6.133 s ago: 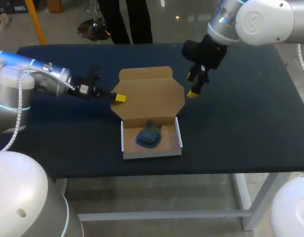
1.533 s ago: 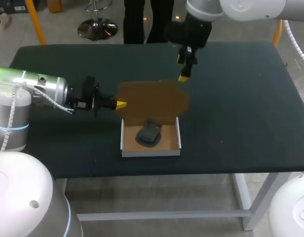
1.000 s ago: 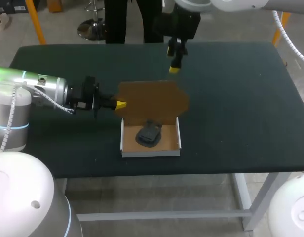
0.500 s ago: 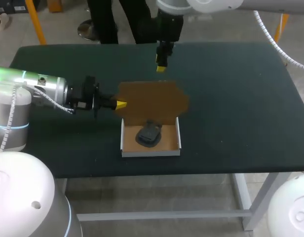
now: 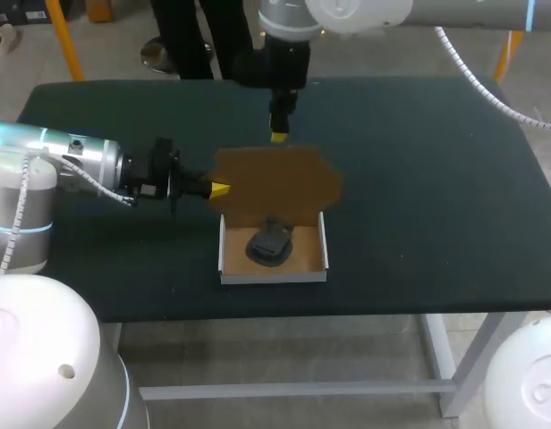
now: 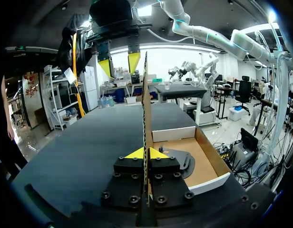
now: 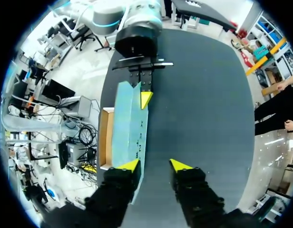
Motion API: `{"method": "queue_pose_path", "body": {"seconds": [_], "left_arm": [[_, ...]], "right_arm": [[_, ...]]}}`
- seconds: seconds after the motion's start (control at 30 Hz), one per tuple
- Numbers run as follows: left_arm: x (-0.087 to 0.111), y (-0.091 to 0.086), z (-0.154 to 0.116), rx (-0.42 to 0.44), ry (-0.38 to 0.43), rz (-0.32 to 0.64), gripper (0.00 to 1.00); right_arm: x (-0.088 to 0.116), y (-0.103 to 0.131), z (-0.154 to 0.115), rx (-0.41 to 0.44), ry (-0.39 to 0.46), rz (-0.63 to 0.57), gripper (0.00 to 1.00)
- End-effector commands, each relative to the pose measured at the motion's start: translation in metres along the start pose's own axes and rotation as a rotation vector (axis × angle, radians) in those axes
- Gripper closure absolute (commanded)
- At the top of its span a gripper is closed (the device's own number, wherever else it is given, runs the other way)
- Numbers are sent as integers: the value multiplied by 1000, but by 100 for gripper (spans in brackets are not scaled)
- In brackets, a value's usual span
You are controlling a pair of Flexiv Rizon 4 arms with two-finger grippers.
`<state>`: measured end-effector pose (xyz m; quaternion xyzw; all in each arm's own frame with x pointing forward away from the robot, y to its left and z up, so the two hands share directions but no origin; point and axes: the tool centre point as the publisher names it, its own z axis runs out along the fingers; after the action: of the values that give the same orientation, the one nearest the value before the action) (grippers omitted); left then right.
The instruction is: Assemble the packaging by folding the flat box into shape, placing the metal phone stand inside, and closing the box properly
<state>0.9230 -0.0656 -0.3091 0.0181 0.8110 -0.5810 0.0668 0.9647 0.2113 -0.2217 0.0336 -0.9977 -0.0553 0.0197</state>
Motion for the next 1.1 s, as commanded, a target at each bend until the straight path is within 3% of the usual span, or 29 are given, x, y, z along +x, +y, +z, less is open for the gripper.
{"method": "queue_pose_path", "body": {"seconds": [0.03, 0.57, 1.1], "left_arm": [[0, 0, 0, 2, -1, 1, 100], [0, 0, 0, 2, -1, 1, 100], [0, 0, 0, 2, -1, 1, 100]], "right_arm": [[4, 6, 0, 14, 4, -5, 57], [38, 10, 6, 28, -13, -20, 58], [53, 4, 16, 35, -20, -5, 56]]}}
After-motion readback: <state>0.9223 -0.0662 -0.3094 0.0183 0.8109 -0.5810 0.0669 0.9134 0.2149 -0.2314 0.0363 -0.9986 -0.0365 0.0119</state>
